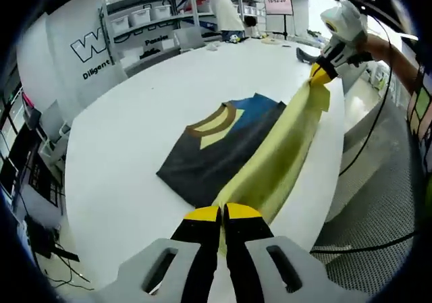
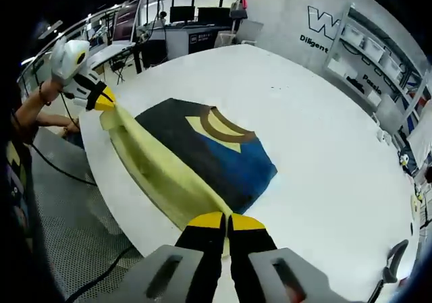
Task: Fold the garment on the visible template until the final outline fits inside the template.
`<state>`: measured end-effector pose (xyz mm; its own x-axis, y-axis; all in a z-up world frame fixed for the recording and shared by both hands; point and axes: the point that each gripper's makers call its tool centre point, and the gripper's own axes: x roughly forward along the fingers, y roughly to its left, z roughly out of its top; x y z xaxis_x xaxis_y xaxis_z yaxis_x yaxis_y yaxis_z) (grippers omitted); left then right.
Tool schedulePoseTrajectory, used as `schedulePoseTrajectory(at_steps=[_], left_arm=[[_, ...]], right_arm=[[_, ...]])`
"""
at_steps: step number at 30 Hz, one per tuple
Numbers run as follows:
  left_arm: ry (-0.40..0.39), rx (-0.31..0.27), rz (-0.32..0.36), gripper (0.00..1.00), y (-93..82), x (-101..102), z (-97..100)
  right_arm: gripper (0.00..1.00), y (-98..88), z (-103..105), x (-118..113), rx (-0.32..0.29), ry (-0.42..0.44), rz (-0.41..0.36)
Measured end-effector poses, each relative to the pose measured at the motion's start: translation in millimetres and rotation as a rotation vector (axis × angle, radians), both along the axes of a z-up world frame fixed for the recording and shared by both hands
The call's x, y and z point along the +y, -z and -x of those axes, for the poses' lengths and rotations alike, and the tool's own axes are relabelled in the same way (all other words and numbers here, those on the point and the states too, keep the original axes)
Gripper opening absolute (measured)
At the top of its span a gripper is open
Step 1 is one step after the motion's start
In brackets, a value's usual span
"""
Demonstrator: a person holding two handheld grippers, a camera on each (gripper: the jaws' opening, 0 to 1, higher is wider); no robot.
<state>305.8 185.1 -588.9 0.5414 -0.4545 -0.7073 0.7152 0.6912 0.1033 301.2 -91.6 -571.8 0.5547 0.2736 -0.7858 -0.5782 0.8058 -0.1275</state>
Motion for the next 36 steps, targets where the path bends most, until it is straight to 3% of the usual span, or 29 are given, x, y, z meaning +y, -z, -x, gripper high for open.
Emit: schedulePoseTrajectory(at_steps=[7,9,14,19,21,24,26,31,36], left_arm=[[-0.041,-0.036,0.013,0.00,-4.8,0.0,-23.7],[-0.018,-0.084,0.014,0.00,-10.2,-2.6,-34.6],[-0.031,-0.096,0.004,0.00,-12.9,-2.3,-52.3],[-0.036,-0.096,-0.005,0.00,-4.9,-3.4,-73.1],[-0.044,-0.092,-0.014,0.00,0.7,-3.8,-80.8],[-0.136,-0.053,-0.002,0.00,13.9,-1.7,-93.5],[-0.159,-0.044,-0.036,0.00,25.0,1.9,-99.1],[-0.155,-0.023,-0.067,0.00,49.7,-3.5,-108.2],[-0.210,0.001,-0.058,0.00,57.7,-3.4,-114.0]], right_arm=[[0.00,-8.7,-20.6,0.0,-0.046,0.049,-0.024],[0.00,-7.6,-27.8,-1.4,-0.050,0.058,-0.020],[0.00,-8.3,-44.3,-0.2,-0.090,0.055,-0.012],[0.00,-2.0,-69.0,-2.0,-0.118,0.057,0.006],[0.00,4.9,-77.6,-1.5,-0.123,0.048,0.006],[0.00,15.4,-90.6,-1.0,-0.133,0.071,-0.008],[0.00,26.0,-97.4,-1.5,-0.131,0.084,-0.007],[0.00,61.0,-104.7,-3.3,-0.075,0.098,0.006],[0.00,76.4,-111.8,-6.1,-0.061,0.083,0.003]])
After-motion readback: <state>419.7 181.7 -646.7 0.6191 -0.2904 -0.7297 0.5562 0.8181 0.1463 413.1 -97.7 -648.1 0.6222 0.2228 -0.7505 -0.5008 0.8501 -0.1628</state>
